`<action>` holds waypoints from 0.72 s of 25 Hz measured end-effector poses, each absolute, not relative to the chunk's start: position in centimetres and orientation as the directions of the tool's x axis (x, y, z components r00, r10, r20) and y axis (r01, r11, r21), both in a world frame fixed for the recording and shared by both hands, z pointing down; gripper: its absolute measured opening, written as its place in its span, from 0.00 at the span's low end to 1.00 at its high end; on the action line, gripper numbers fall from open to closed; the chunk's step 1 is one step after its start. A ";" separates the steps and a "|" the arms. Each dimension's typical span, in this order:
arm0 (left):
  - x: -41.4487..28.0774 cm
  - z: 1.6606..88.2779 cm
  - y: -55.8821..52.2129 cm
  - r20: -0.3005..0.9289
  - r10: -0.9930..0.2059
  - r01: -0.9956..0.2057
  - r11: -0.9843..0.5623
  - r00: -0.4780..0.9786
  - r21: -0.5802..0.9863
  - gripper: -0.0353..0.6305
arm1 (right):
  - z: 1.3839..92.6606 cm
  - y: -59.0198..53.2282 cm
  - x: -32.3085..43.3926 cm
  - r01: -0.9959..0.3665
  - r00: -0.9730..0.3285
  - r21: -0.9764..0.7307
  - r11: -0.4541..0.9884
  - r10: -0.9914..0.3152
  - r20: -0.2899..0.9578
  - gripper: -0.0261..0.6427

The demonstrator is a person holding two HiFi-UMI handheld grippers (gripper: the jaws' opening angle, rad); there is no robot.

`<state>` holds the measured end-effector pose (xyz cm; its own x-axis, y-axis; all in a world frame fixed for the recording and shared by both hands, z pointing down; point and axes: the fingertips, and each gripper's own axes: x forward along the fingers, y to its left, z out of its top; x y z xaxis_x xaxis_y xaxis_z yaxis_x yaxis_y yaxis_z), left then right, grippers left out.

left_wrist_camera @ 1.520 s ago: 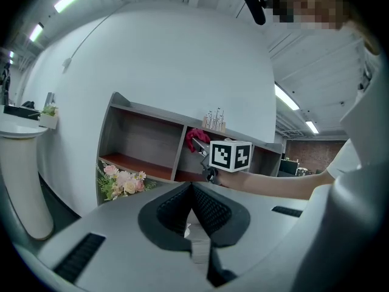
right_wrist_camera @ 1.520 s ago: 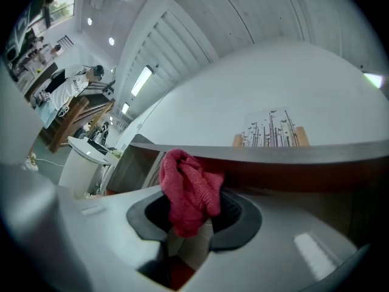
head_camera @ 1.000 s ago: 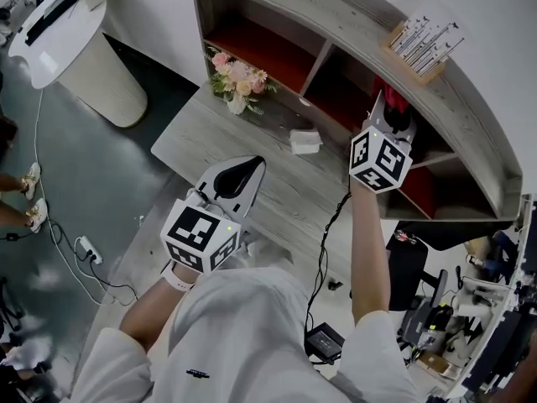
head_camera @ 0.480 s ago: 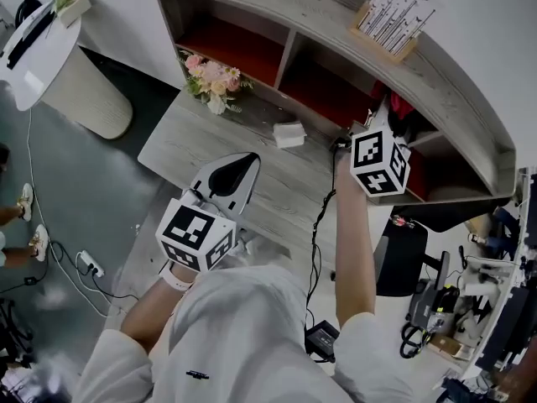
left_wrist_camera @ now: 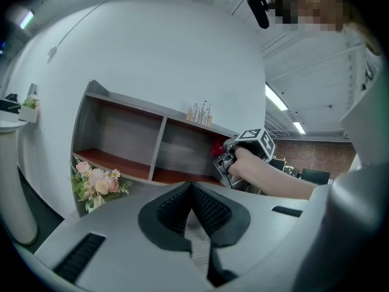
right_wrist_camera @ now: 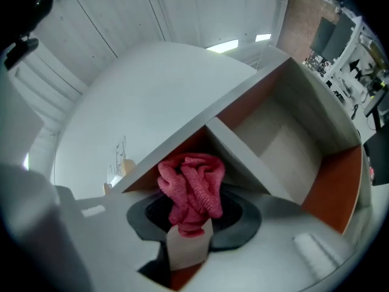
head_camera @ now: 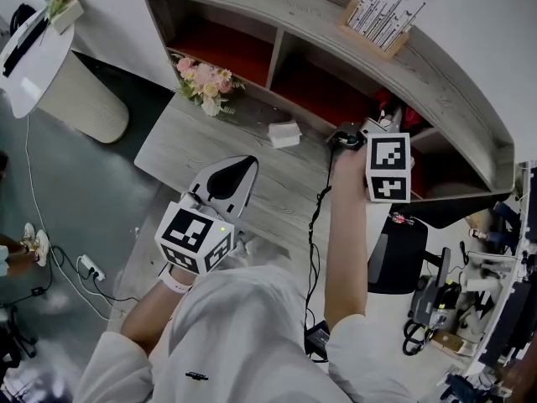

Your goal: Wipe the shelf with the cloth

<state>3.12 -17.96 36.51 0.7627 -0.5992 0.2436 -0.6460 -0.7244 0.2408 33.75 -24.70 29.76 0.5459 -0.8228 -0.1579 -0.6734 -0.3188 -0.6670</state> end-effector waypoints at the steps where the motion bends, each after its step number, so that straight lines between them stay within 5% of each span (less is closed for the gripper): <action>1: 3.2 36.5 -18.0 0.243 -0.599 -0.645 -0.725 0.763 0.239 0.06 | 29.7 -24.8 33.8 -0.679 0.547 -0.661 -0.320 -0.821 -0.164 0.24; 18: 3.0 36.8 -18.5 0.252 -0.622 -0.670 -0.704 0.742 0.234 0.06 | 28.8 -29.7 34.2 -0.803 0.461 -0.517 -0.296 -0.859 -0.224 0.24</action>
<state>3.00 -18.45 36.76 0.7416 -0.6217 0.2521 -0.6701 -0.7043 0.2342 34.18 -29.66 28.77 0.4610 -0.8586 -0.2244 -0.8029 -0.2959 -0.5175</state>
